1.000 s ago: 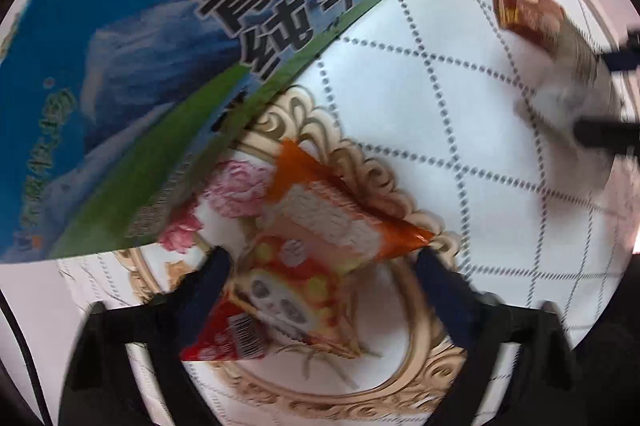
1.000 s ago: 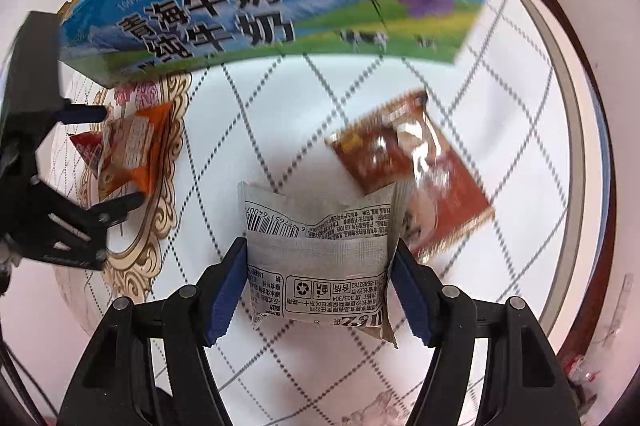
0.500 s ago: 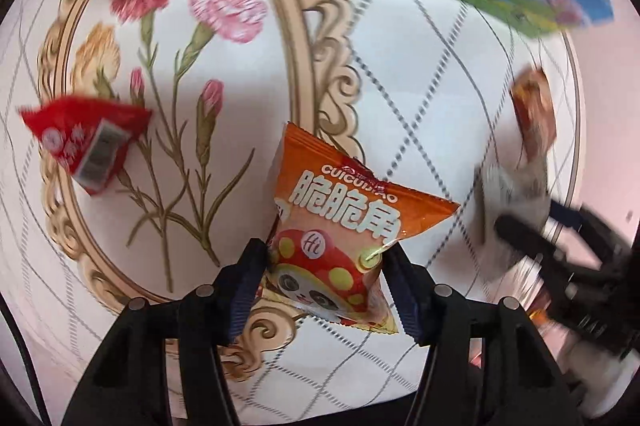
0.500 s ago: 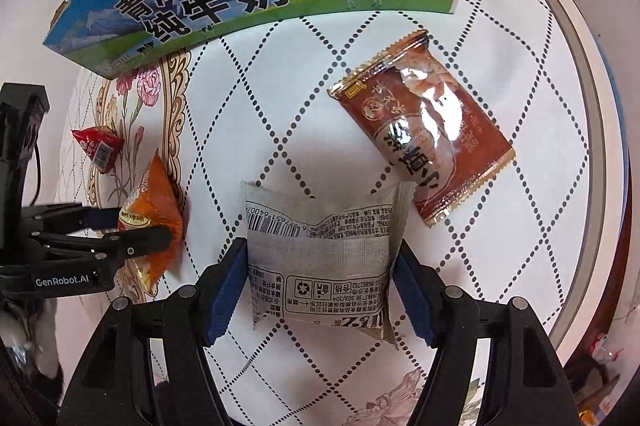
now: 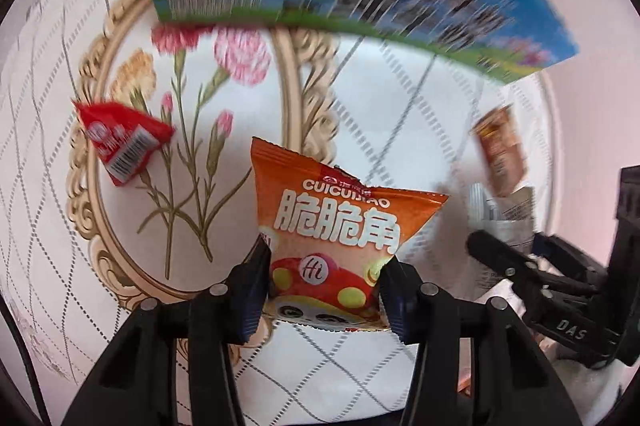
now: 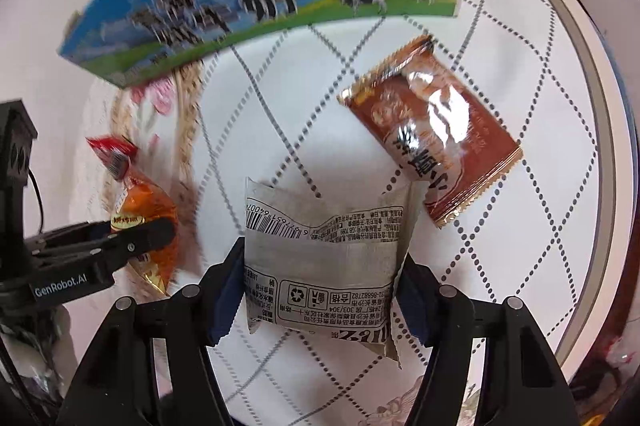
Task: Organize snacks
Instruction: 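Lower both bags into the box and open both tools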
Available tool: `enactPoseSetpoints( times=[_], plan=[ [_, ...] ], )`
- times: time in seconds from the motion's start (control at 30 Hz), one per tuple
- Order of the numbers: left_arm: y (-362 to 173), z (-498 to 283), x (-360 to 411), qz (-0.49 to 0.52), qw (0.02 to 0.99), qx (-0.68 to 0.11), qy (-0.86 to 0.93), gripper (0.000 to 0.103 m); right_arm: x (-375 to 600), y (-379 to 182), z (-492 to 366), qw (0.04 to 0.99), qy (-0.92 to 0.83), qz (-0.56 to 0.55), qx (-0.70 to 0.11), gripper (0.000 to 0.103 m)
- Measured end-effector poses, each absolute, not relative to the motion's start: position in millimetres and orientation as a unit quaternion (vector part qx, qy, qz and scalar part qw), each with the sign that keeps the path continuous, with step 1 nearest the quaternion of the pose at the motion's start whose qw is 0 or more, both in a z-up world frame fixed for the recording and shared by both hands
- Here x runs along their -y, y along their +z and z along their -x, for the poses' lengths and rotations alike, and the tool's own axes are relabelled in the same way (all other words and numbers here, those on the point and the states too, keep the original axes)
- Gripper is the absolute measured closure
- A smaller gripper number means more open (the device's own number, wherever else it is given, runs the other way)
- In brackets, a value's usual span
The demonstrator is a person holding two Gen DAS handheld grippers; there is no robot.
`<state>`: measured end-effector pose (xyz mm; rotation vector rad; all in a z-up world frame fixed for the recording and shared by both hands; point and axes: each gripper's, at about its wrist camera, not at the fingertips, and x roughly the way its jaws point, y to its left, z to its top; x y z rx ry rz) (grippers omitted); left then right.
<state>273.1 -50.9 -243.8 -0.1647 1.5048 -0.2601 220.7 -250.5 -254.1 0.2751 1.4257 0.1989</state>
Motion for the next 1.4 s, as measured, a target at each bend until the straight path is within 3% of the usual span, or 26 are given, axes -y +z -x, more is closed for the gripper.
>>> enactPoseSetpoints(
  times=[0.27, 0.43, 0.73, 1.0, 1.03, 1.07, 1.1, 1.13, 1.27, 1.4],
  plan=[
    [-132, -316, 60, 0.075, 0.764, -0.617, -0.171, 0.056, 264, -162, -253, 0.791, 0.129, -0.161, -0.576, 0.034],
    [-100, -373, 75, 0.043, 0.792, -0.59, -0.15, 0.056, 278, -108, -311, 0.826, 0.124, -0.145, -0.531, 0.034],
    [-146, -480, 65, -0.023, 0.778, -0.626, -0.058, 0.056, 301, -117, -441, 0.824, 0.076, -0.099, -0.553, 0.032],
    [-203, -529, 50, -0.029, 0.731, -0.682, -0.012, 0.055, 285, -143, -494, 0.807, 0.061, -0.068, -0.583, 0.031],
    [-210, -533, 48, -0.024, 0.724, -0.689, -0.009, 0.051, 283, -146, -497, 0.805, 0.057, -0.064, -0.587, 0.027],
    [-213, -534, 47, -0.019, 0.722, -0.692, -0.009, 0.047, 282, -148, -501, 0.806, 0.049, -0.059, -0.587, 0.016],
    [-217, -536, 46, -0.014, 0.72, -0.694, -0.008, 0.03, 281, -151, -503, 0.808, 0.043, -0.053, -0.586, 0.01],
    [-218, -536, 45, -0.011, 0.722, -0.692, -0.005, 0.023, 280, -153, -507, 0.807, 0.038, -0.049, -0.587, 0.003],
    [-214, -531, 48, -0.001, 0.737, -0.676, -0.009, 0.012, 284, -153, -505, 0.804, 0.026, -0.057, -0.591, 0.003],
    [-209, -526, 51, 0.001, 0.744, -0.668, -0.011, 0.011, 284, -153, -502, 0.803, 0.024, -0.057, -0.592, 0.003]
  ],
)
